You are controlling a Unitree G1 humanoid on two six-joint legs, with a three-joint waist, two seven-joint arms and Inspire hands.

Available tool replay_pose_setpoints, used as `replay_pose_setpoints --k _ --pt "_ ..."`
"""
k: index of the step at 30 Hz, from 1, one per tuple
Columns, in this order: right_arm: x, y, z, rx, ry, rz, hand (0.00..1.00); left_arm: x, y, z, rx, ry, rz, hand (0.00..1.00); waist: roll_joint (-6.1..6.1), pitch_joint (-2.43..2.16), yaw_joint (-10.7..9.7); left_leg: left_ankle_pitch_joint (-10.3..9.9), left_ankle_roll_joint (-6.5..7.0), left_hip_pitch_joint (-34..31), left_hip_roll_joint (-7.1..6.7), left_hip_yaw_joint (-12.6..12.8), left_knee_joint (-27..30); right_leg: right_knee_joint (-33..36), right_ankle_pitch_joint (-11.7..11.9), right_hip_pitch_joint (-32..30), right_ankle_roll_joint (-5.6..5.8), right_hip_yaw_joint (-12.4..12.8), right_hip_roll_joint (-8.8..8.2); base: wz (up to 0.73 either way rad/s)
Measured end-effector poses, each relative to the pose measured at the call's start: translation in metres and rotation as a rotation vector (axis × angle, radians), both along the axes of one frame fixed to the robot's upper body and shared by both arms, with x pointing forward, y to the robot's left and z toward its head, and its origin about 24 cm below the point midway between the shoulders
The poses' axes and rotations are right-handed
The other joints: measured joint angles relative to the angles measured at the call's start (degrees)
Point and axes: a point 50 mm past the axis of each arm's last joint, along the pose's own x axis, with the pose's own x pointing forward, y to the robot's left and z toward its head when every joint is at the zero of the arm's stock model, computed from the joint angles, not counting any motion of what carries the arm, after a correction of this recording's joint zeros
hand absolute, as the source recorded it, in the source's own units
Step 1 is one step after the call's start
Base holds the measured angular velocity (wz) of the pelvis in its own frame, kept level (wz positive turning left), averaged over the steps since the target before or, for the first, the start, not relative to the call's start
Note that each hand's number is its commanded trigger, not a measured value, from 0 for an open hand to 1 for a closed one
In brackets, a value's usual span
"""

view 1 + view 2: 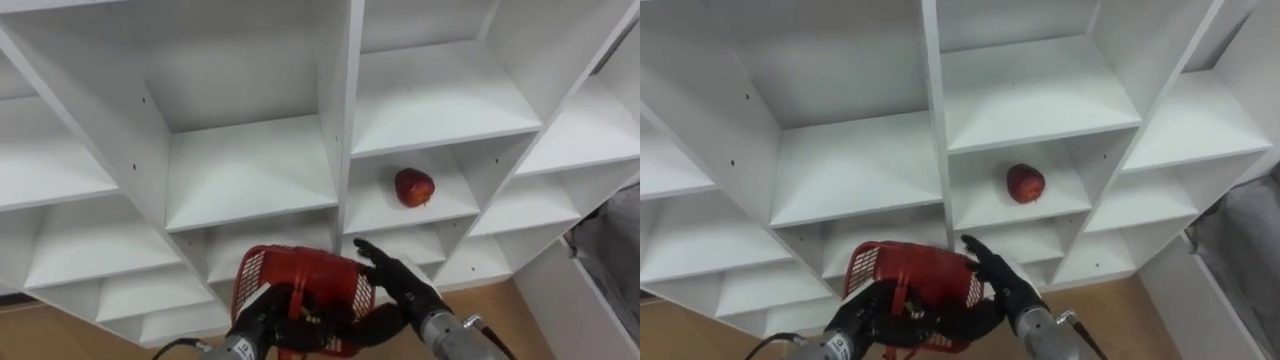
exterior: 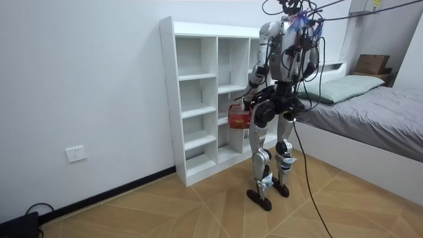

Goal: Collect fruits from the closet

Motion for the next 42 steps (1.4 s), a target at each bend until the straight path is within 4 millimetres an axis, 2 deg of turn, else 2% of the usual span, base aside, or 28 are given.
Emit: replay_pose_setpoints --k 2,8,15,20,28,37,42 --pt "0.001 -0.007 0.005 -0.006 -0.038 -0.058 0.00 -0.005 0.007 -0.003 0.022 0.015 0.028 1.00 -0.20 0.03 -0.72 0.00 -0.01 0.72 0.03 0.04 -0.19 -0.83 0.11 0.57 0.08 0.04 0.08 0.00" --pt "0.004 -0.015 0.025 -0.008 -0.154 -0.159 0.00 -0.016 0.027 -0.009 0.063 0.058 0.124 1.00 -0.38 0.16 -1.08 -0.01 -0.01 1.84 0.04 0.49 -1.21 -0.94 0.17 1.04 0.17 0.20 0.32 -0.02" --pt "0.000 -0.020 0.028 -0.013 -0.177 -0.225 0.00 -0.034 0.039 -0.017 0.098 0.112 0.198 1.00 -0.24 0.23 -1.04 -0.03 -0.04 3.65 0.11 0.49 -2.20 -2.87 0.59 3.28 0.32 0.10 0.88 0.00" --pt "0.001 -0.020 0.032 0.006 -0.200 -0.251 0.00 -0.036 0.043 -0.018 0.111 0.123 0.220 1.00 0.04 0.40 -1.02 -0.04 -0.04 4.59 0.08 0.48 -2.28 -3.43 0.60 4.53 0.34 0.06 0.87 0.00" --pt "-0.005 -0.027 0.029 0.023 -0.175 -0.301 0.00 -0.035 0.045 -0.018 0.112 0.120 0.232 1.00 0.24 0.36 -0.99 -0.04 -0.04 5.39 0.09 0.48 -2.91 -3.81 0.58 5.06 0.42 0.89 0.92 -0.01" --pt "-0.008 -0.033 0.027 0.018 -0.167 -0.336 0.00 -0.035 0.048 -0.018 0.116 0.130 0.247 1.00 -0.12 0.14 -0.96 -0.04 -0.04 5.37 0.08 0.24 -2.91 -3.80 0.59 5.10 0.42 0.69 0.87 0.00" --pt "-0.008 -0.034 0.028 0.007 -0.175 -0.351 0.00 -0.028 0.047 -0.012 0.107 0.096 0.252 1.00 -0.52 0.00 -0.86 -0.04 -0.04 5.16 0.07 -0.05 -2.75 -3.67 0.57 5.02 0.43 0.18 0.70 0.02"
